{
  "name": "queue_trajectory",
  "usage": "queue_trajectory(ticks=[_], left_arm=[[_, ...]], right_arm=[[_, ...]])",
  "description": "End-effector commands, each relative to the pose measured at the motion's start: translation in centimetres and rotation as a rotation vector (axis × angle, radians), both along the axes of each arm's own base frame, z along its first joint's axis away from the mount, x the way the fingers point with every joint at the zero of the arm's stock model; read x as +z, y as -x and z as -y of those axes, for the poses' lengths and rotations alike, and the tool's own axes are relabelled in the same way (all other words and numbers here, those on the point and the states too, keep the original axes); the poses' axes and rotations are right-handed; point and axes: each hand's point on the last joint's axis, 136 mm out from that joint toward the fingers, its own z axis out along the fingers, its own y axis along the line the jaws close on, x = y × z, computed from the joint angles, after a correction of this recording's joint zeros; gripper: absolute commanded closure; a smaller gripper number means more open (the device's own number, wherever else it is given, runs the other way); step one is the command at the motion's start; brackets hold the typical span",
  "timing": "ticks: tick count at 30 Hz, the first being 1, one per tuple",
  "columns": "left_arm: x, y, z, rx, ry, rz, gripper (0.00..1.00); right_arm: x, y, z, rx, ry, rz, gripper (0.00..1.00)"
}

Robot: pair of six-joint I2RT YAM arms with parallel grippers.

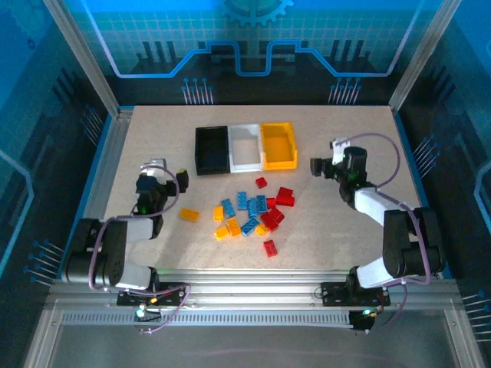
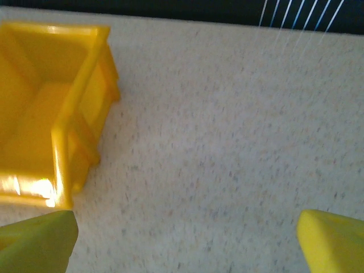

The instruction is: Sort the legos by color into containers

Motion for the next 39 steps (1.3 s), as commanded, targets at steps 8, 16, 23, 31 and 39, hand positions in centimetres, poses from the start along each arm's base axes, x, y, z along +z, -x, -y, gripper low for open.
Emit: queue_trajectory(ticks=[8, 16, 23, 31, 39], left_arm=[[5.9, 1.4, -3.0, 0.283, 0.232, -0.194, 0.01], [7.3, 2.8, 1.6, 0.191, 0.444, -0.417, 0.01], [6.3, 5.9, 9.4, -0.021, 0.517, -0.58, 0.01], [5.0, 9.6, 13.6, -0.18, 0.612, -0.738, 0.01], [4.4, 12.0, 15.0, -0.278, 0.655, -0.774, 0.01]], right_arm=[[-0.6, 2.8, -0.8, -0.175, -0.302, -0.502, 0.0], [0.9, 3.6, -6.3, -0.038, -0.28, -0.605, 0.0], [-0.6, 8.0, -12.1, 0.111, -0.172, -0.789, 0.03], [-2.8, 15.5, -15.8, 0.036, -0.051, -1.008, 0.1], [-4.8, 18.5, -16.7, -0.097, -0.005, -1.053, 0.15]])
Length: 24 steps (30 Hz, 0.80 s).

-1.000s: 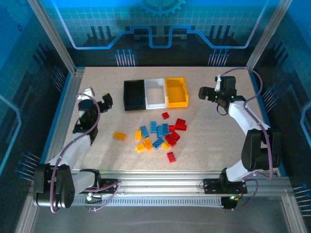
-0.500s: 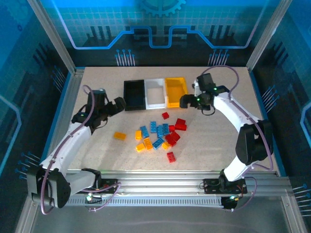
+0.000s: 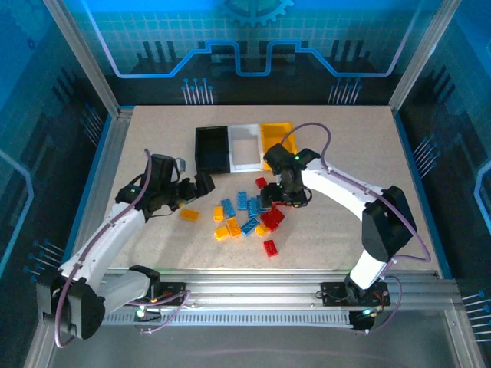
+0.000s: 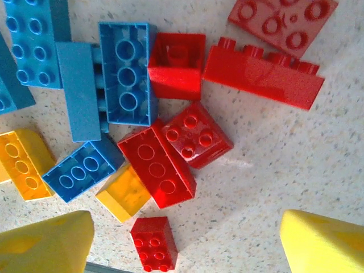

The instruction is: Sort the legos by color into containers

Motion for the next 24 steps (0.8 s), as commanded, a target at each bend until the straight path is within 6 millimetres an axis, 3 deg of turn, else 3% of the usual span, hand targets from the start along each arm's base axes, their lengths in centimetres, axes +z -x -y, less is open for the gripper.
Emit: queue_trajectory(ticks=[1, 5, 11, 24], left_arm=[[-0.1, 2.0, 1.1, -0.053, 0.058, -0.036, 0.01], [0.0, 2.7, 1.1, -0.052, 0.068, -0.033, 0.01], [-1.0, 3.5, 0.8, -0.041, 0.07, -0.055, 0.01], [-0.8, 3.6, 0.7, -0.013, 0.079, -0.073, 0.01]], right_arm=[[-1.8, 1.8, 1.4, -0.118, 0.094, -0.077, 0.16], [-2.1, 1.8, 1.9, -0.155, 0.103, -0.08, 0.2], [-3.1, 0.0, 2.4, -0.137, 0.126, -0.102, 0.22], [-4.7, -4.4, 2.1, -0.137, 0.083, -0.111, 0.19]])
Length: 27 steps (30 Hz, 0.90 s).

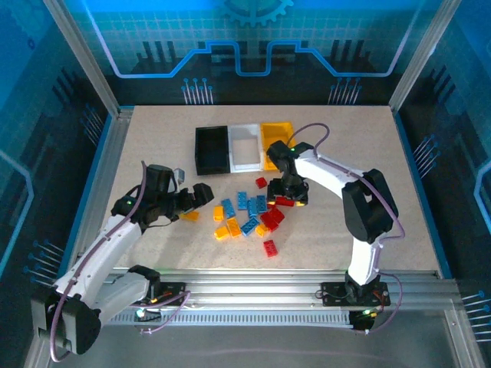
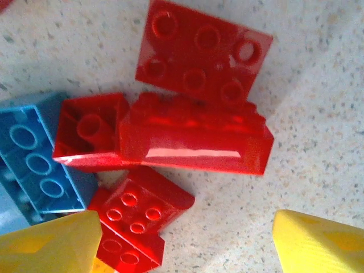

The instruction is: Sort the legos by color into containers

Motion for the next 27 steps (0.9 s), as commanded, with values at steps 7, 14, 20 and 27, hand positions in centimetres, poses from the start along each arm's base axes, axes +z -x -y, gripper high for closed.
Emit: queue_trajectory(ticks=[7, 14, 20, 27], left_arm=[[-0.1, 0.0, 0.7, -0.018, 0.008, -0.063, 0.01], [0.0, -0.9, 0.9, -0.02, 0.009, -0.069, 0.01], [-0.2, -0.8, 0.9, -0.016, 0.01, -0.077, 0.01], [-0.5, -0.8, 1.0, -0.005, 0.024, -0.081, 0.01]], right_arm=[[-1.7, -1.8, 0.5, -0.015, -0.02, -0.027, 0.2], [-2.1, -2.2, 1.5, -0.037, -0.021, -0.03, 0.25], [-2.1, -1.3, 2.4, -0.049, -0.022, -0.033, 0.27], [-1.8, -0.3, 3.3, -0.047, -0.016, -0.027, 0.24]])
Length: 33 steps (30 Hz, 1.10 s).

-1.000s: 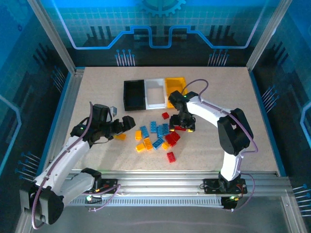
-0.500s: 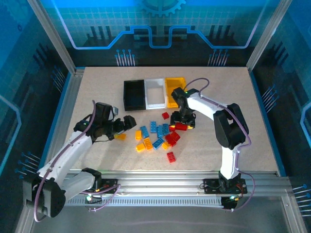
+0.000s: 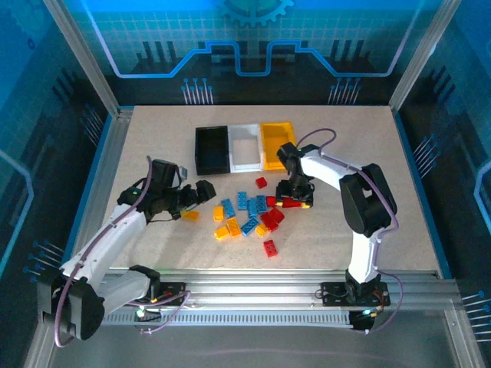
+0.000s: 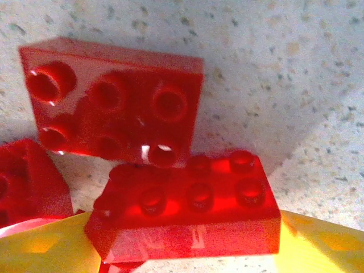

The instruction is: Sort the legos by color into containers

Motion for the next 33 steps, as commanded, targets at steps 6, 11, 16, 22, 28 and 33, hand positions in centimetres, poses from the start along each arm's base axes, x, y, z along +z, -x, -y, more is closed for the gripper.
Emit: queue_trajectory(ticks=[6, 11, 16, 22, 28, 33], left_arm=[[0.2, 0.4, 0.7, -0.016, 0.031, -0.009, 0.01], [-0.1, 0.7, 0.4, -0.001, 0.029, -0.017, 0.01], [-0.4, 0.9, 0.4, 0.013, 0.036, -0.025, 0.01], [-0.6, 0.8, 0.4, 0.013, 0.037, -0.03, 0.01], [-0.9, 0.8, 0.4, 0.01, 0.035, -0.039, 0.01], [-1.0, 0.9, 0.5, 0.0, 0.032, -0.043, 0.01]], right_arm=[[1.0, -0.5, 0.5, 0.033, -0.027, 0.033, 0.21], [1.0, -1.4, 0.4, 0.087, -0.007, 0.027, 0.17], [0.5, -1.8, 0.3, 0.112, 0.002, 0.016, 0.18], [-0.4, -1.4, 0.6, 0.115, 0.014, -0.01, 0.2], [-1.1, -0.9, 1.1, 0.115, 0.036, -0.025, 0.23], [-1.5, -0.7, 1.1, 0.103, 0.034, -0.028, 0.3]])
